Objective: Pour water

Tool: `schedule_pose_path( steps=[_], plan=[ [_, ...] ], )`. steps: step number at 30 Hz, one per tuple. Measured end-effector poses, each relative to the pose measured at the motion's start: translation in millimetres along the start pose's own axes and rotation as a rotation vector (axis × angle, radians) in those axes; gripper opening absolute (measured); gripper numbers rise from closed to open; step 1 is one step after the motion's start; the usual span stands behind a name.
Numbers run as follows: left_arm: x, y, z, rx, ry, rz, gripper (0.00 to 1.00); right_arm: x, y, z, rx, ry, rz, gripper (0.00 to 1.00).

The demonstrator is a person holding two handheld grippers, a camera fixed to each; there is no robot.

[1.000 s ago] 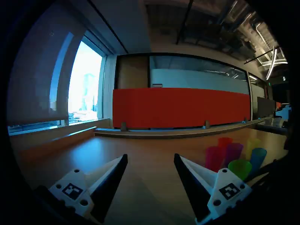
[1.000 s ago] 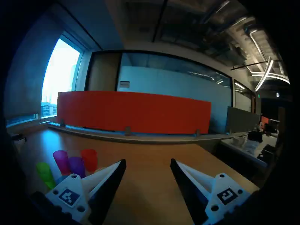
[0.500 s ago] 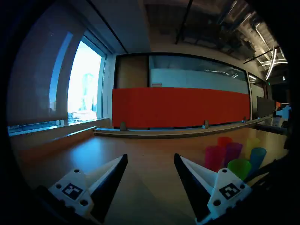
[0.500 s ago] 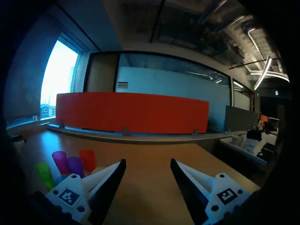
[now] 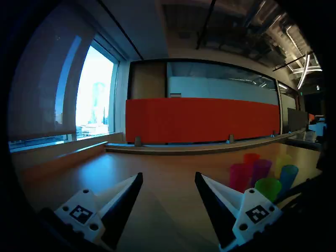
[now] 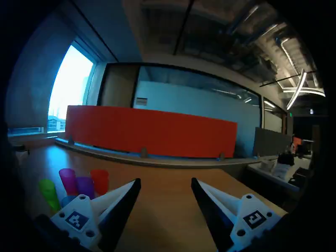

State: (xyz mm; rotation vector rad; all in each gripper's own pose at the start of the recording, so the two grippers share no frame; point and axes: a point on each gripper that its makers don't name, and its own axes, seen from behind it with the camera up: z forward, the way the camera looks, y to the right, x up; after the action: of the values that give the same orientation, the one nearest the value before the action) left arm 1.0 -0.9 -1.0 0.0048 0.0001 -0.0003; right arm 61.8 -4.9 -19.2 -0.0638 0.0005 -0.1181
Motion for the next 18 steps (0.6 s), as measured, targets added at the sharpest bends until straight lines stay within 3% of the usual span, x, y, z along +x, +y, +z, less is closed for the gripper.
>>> schedule_pose_path(
  steps=[9,18],
  plan=[
    [-0.1,-0.4,0.1,0.000,0.000,0.000,0.92,-4.8,-10.3,8.1,0.013,0.063,0.023,0.96],
    [0.2,-0.3,-0.6,0.000,0.000,0.000,0.92,-27.2,-6.1,9.8,0.034,0.056,0.081,0.99]
  ],
)
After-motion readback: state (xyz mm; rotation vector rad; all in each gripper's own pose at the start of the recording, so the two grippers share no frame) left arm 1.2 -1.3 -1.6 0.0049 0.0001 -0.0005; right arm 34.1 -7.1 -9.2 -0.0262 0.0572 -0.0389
